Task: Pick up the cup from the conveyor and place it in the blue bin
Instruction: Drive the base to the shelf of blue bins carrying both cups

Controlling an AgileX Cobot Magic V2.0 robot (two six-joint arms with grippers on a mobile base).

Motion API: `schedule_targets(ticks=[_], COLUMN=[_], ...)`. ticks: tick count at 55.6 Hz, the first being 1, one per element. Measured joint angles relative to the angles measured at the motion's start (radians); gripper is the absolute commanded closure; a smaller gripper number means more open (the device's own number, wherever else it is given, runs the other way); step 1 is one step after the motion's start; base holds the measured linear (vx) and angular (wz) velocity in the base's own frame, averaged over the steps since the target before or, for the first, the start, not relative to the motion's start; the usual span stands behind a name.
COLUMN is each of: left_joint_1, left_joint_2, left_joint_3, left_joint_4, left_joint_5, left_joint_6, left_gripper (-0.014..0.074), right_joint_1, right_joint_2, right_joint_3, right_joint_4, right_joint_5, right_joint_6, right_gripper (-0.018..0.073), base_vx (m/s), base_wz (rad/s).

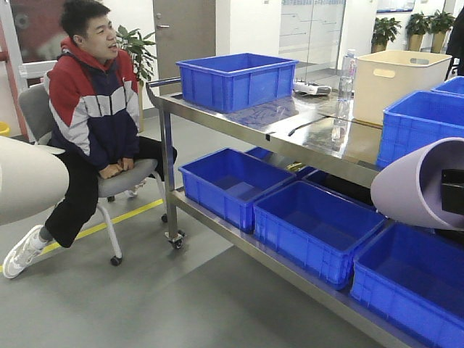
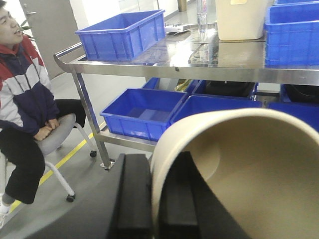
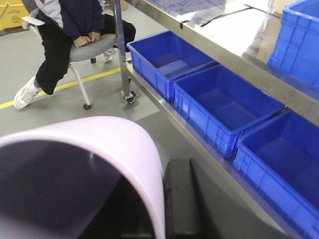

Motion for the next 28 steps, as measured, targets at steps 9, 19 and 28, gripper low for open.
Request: schedule_targets(ticks=[9, 19, 28], left_joint_1=[0.0, 0.0, 0.0], left_joint_2=[0.0, 0.0, 0.0], left_joint_3=[0.0, 0.0, 0.0], left_joint_4=[0.0, 0.0, 0.0], left_joint_5=[0.0, 0.0, 0.0], left_joint_6=[0.0, 0.0, 0.0], left_gripper=[0.0603, 0.0603, 0.0603], right_joint_1=[0.0, 0.0, 0.0], right_joint_2=[0.0, 0.0, 0.0], right_joint_3=[0.0, 0.0, 0.0], right_joint_4=[0.0, 0.0, 0.0], right_joint_5=[0.0, 0.0, 0.0], right_joint_6=[0.0, 0.0, 0.0], right_gripper=[0.0568, 0.0568, 0.0568], base_vx=[0.36, 0.37, 0.38], base_wz=[-0.03, -0.04, -0.08])
